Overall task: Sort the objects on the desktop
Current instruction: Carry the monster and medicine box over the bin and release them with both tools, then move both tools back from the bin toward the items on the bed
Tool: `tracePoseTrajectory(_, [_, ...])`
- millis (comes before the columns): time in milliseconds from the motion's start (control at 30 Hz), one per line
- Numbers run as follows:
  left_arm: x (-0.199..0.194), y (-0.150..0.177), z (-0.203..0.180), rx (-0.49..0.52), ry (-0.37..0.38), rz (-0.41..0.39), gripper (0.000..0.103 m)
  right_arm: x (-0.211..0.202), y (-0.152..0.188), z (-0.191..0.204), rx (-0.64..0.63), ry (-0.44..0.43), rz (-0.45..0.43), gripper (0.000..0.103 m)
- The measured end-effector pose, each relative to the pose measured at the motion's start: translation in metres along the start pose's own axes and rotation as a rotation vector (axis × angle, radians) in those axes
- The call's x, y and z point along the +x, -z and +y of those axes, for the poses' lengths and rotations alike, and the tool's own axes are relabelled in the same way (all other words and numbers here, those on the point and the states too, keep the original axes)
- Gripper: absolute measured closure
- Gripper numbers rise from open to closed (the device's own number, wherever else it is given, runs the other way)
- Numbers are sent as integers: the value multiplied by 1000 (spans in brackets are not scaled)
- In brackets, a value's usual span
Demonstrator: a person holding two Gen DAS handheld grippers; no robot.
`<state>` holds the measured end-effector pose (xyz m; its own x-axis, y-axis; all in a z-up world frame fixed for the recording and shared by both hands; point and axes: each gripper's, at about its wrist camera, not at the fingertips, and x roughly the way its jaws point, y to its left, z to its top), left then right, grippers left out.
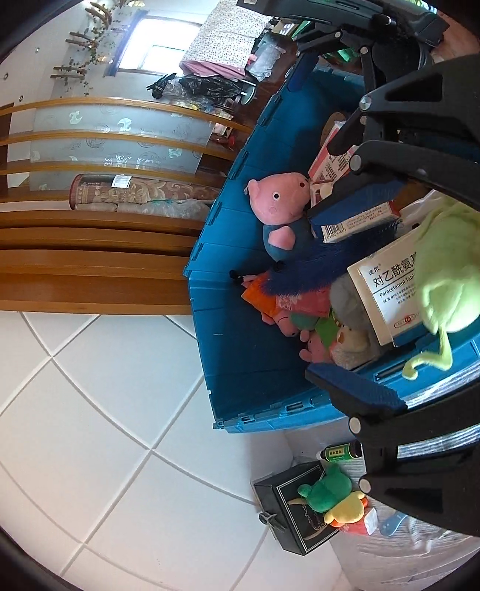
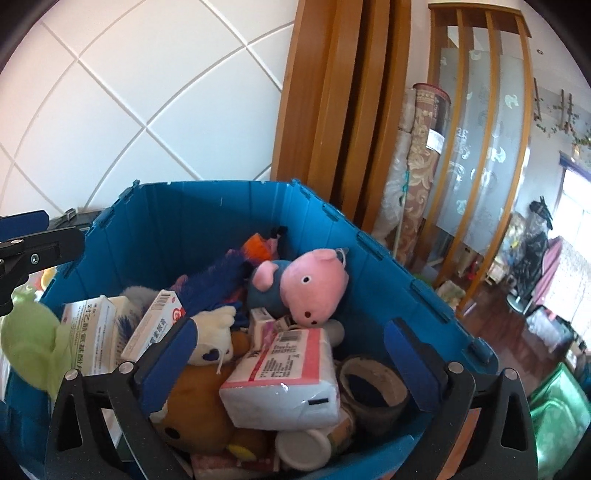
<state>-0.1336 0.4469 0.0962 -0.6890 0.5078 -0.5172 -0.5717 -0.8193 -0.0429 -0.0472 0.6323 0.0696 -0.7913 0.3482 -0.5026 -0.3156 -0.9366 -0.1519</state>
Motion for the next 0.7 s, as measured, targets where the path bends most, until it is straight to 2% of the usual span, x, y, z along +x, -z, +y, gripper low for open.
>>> tracePoseTrajectory(367, [-45, 16, 47, -63, -46, -47, 27, -32, -5, 32, -35, 22, -33, 0])
tracePoseTrajectory(700, [-90, 44, 107, -113, -93, -70, 27, -71, -13, 89, -74, -9, -82, 0])
